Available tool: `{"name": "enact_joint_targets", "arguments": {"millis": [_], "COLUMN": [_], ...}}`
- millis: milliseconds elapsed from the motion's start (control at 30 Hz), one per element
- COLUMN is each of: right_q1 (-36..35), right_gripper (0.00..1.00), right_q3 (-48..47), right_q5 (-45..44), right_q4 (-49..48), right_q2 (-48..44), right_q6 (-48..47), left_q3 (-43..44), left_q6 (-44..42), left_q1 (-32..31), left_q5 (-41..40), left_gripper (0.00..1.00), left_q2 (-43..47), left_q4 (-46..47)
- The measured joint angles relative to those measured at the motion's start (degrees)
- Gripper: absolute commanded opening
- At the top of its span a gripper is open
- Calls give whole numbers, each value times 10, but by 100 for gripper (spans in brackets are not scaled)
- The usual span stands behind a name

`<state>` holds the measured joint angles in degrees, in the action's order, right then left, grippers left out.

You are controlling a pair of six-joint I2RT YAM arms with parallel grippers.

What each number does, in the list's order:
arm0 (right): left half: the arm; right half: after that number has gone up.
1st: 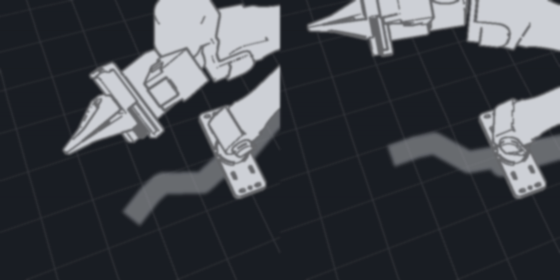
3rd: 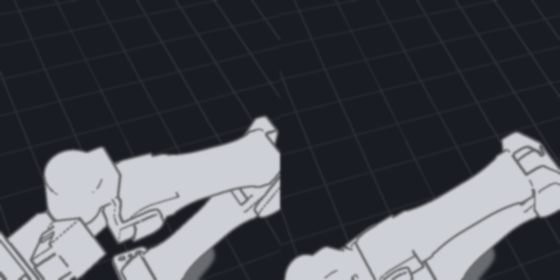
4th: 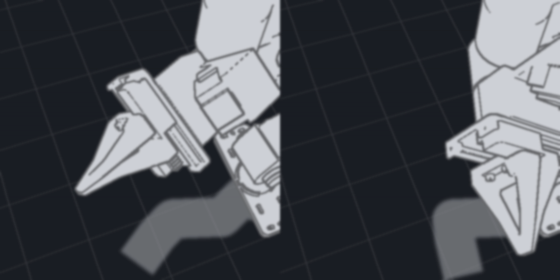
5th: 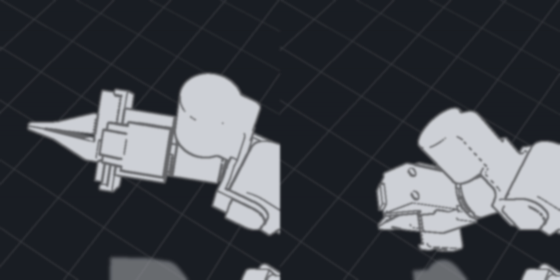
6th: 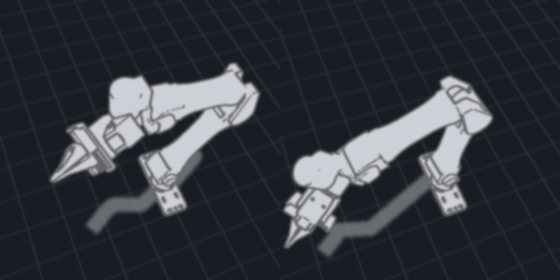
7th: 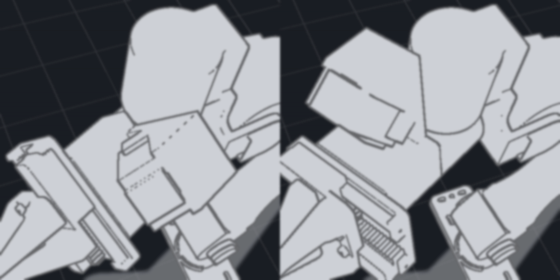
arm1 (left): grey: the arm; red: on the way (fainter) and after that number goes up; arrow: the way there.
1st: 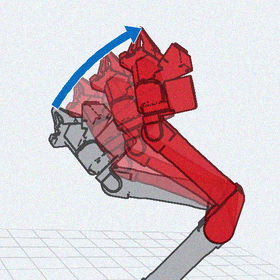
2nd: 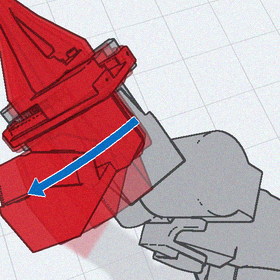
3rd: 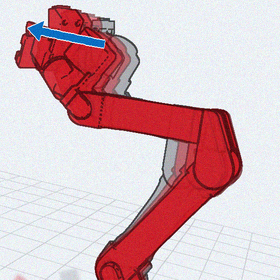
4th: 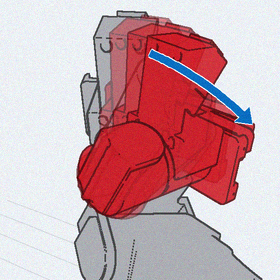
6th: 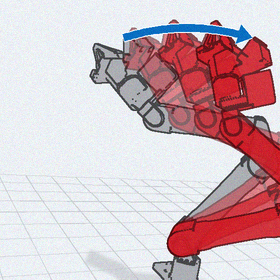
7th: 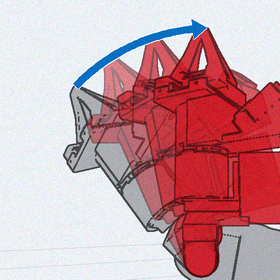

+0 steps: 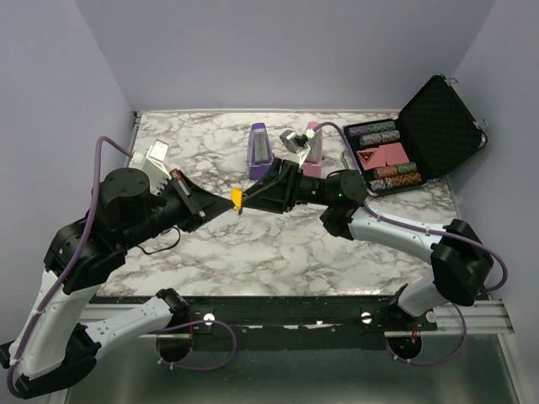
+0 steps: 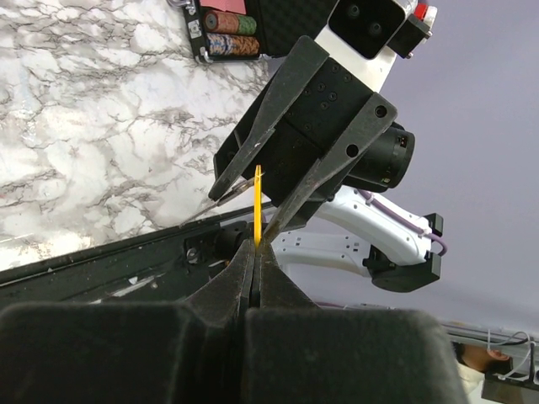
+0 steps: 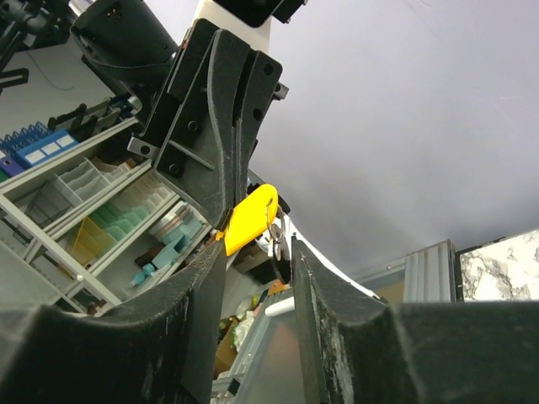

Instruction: Remove the keys from the keyring

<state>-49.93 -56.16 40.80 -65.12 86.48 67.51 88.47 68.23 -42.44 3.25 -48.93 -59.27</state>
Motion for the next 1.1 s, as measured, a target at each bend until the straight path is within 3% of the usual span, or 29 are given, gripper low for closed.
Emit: {"name": "enact_joint_targets", "arguments": {"millis": [700, 933, 1100], "right_q1": [0, 0, 0], "right_gripper": [17, 1, 1], "right_q3": [0, 0, 0], "right_q5": [0, 0, 0], "right_q4": [13, 20, 38], "right_q2": [0, 0, 0], "right_q6": [-3, -9, -21], "left_q3": [-21, -29, -32], "left_q6": [2, -3, -12], "left_q1": [1, 1, 1], "left_q5": [0, 0, 0], "left_gripper": [0, 0, 0], "left_q2": [17, 24, 27], "left_q4": [3, 4, 0]}}
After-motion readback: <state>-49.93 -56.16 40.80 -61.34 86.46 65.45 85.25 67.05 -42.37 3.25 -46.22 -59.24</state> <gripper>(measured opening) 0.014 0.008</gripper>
